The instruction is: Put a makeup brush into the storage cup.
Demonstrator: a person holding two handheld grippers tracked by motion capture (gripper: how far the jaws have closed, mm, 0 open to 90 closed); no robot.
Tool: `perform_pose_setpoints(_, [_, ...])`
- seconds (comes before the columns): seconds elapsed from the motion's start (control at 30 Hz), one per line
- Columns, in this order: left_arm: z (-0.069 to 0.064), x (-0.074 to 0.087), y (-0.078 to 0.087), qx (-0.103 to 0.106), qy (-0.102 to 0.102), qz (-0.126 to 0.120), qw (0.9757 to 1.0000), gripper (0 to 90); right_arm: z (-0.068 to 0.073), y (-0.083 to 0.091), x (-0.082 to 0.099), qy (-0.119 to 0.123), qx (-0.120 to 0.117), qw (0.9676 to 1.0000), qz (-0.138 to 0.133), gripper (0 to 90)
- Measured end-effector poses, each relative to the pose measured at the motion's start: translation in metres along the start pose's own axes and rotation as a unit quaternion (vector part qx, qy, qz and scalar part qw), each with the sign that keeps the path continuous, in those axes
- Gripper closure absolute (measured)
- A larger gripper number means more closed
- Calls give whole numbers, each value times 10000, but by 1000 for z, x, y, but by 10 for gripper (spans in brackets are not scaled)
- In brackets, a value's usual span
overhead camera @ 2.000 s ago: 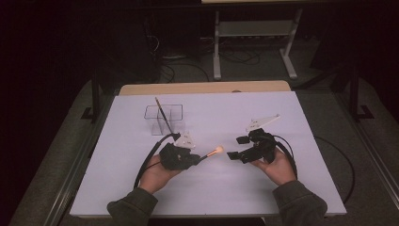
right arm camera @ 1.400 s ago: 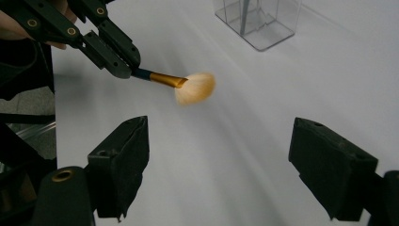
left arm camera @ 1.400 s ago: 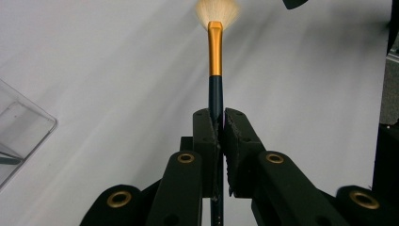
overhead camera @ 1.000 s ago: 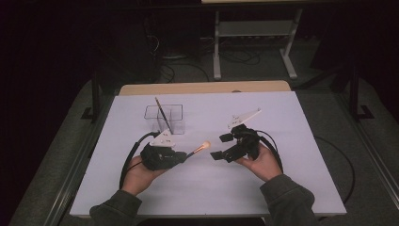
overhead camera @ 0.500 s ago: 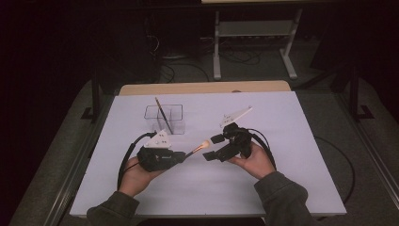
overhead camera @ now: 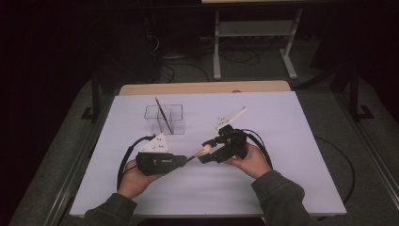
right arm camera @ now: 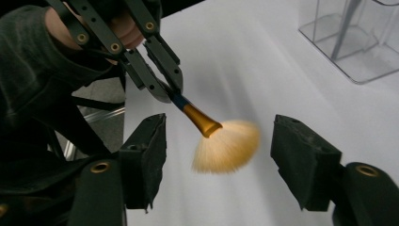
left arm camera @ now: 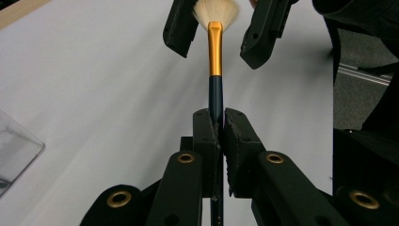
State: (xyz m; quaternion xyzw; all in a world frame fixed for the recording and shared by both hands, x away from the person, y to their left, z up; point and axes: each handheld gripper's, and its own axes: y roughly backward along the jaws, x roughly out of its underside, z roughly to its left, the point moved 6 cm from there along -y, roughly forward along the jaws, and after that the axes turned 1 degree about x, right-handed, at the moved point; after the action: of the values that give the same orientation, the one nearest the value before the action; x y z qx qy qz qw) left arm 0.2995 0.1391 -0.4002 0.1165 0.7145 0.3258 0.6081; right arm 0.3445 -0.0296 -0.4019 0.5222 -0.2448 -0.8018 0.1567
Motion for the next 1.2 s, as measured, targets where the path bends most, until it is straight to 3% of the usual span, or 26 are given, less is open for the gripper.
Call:
perform_pose_setpoints(0.2, [-1, -1, 0, 99, -35, -42, 9999, 839, 4, 1, -1, 147, -253, 9996, -28, 477])
perform_pose_setpoints(0.53, [-4, -2, -2, 198, -108, -49, 9997, 839, 6, 3, -1, 80, -640, 9979, -104, 674])
perform_pose_setpoints(1.2, [-7, -2, -7, 271, -194, -27, 9994, 839, 4, 7, -1, -97, -1098, 9936, -234, 827])
